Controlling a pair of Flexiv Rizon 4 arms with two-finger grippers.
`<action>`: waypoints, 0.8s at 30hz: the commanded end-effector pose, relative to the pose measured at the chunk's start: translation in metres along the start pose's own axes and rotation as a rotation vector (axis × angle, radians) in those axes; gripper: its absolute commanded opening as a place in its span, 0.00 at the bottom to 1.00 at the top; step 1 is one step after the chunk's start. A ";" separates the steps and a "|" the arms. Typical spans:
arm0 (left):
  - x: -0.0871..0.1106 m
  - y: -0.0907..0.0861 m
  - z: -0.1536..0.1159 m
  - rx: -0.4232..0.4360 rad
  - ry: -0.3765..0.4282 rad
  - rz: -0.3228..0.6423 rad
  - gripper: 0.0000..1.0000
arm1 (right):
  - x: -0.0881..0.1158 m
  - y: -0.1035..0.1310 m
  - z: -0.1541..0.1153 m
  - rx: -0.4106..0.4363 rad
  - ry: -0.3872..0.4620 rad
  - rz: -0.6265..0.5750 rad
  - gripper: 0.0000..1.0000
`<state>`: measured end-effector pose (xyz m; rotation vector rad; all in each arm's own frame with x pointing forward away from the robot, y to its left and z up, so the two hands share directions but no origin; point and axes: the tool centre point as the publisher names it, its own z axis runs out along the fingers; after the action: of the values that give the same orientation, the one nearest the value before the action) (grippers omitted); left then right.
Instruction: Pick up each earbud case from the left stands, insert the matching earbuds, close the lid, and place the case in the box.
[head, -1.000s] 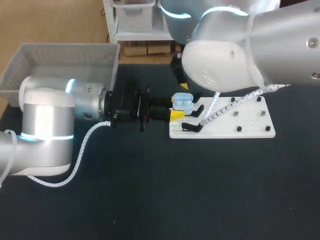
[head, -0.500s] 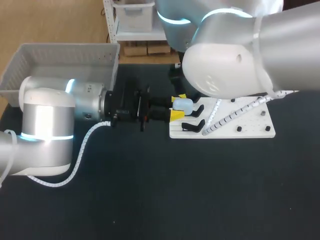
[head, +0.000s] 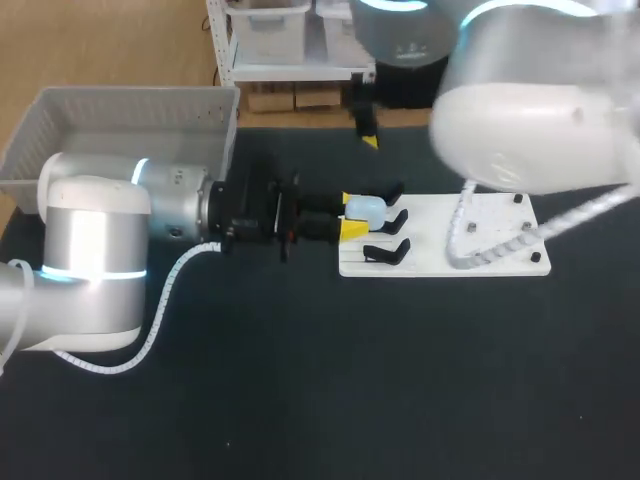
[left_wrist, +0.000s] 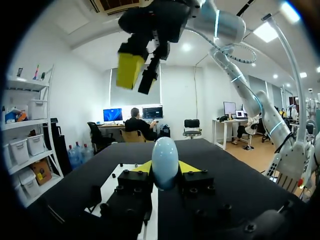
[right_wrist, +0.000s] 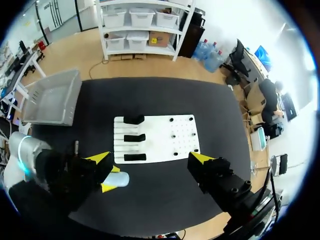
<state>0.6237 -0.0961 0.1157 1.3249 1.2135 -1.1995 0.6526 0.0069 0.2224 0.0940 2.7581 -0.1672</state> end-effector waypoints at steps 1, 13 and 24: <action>-0.018 -0.010 -0.018 -0.051 -0.002 -0.013 0.00 | 0.024 -0.041 -0.035 -0.223 -0.198 -0.053 1.00; -0.081 0.001 -0.106 -0.280 0.138 0.112 0.00 | 0.027 -0.042 -0.038 -0.242 -0.202 -0.075 1.00; -0.068 0.071 -0.238 -0.563 0.315 0.038 0.00 | 0.027 -0.042 -0.038 -0.242 -0.202 -0.075 1.00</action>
<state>0.7106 0.1008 0.1944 1.1777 1.5504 -0.6372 0.6116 -0.0281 0.2529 -0.0896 2.5845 0.1287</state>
